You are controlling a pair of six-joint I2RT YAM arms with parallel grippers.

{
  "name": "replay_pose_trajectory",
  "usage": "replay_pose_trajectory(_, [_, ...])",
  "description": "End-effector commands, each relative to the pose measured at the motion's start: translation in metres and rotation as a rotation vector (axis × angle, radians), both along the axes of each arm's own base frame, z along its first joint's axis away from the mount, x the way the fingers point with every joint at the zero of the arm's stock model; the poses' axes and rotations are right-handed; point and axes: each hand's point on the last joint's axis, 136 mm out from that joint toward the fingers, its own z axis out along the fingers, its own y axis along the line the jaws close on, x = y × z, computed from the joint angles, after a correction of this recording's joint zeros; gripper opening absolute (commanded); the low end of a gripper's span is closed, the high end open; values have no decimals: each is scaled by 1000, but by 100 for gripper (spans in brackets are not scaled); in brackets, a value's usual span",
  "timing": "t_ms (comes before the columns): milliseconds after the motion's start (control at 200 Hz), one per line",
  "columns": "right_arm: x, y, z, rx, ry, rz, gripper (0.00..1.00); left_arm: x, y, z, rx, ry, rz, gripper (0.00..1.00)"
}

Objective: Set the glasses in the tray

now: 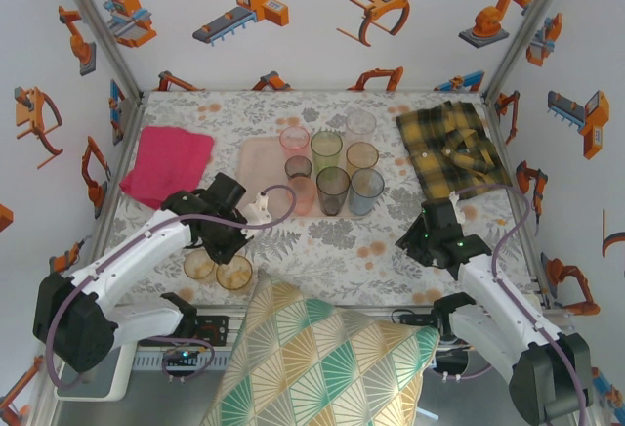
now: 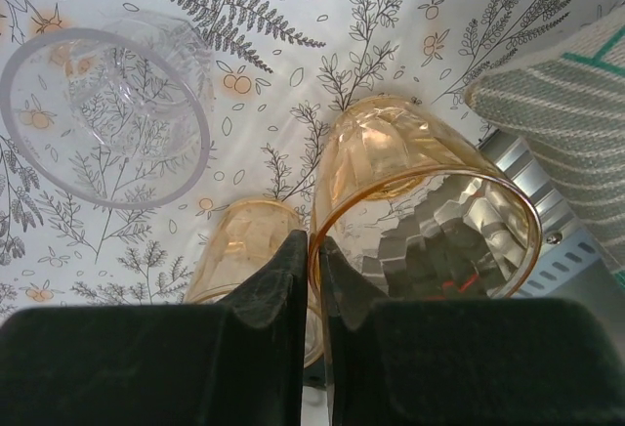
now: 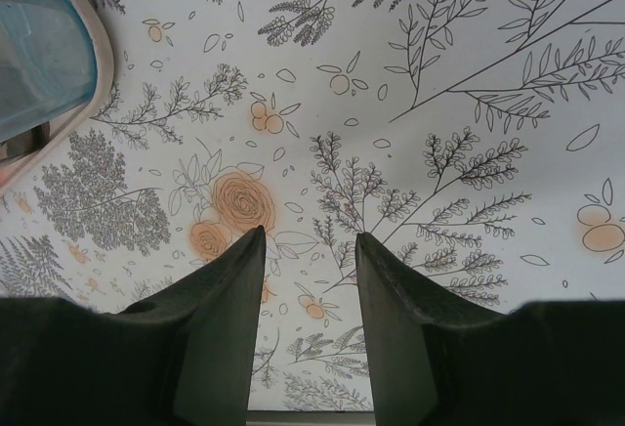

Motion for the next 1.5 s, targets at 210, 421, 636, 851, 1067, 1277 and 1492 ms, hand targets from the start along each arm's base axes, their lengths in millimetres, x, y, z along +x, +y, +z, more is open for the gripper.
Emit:
replay_pose_trajectory(210, [0,-3,-2,-2,-4,-19,42,3,-9,20,-31,1,-2,9])
replay_pose_trajectory(421, [1,-3,-1,-6,-5,-17,42,3,-8,31,-32,-9,-2,8])
replay_pose_trajectory(636, [6,-1,5,-16,1,3,42,0,-10,41,-51,1,-8,8])
replay_pose_trajectory(851, [9,0,7,-21,8,7,42,1,-19,61,-98,-2,-6,8])
replay_pose_trajectory(1067, [9,0,9,-16,10,7,42,14,-33,86,-155,-22,17,8])
replay_pose_trajectory(1277, [7,-1,11,-20,8,6,42,31,-50,107,-200,-39,36,9])
replay_pose_trajectory(1492, [7,-2,13,-22,2,0,42,55,-62,130,-220,-99,53,9])
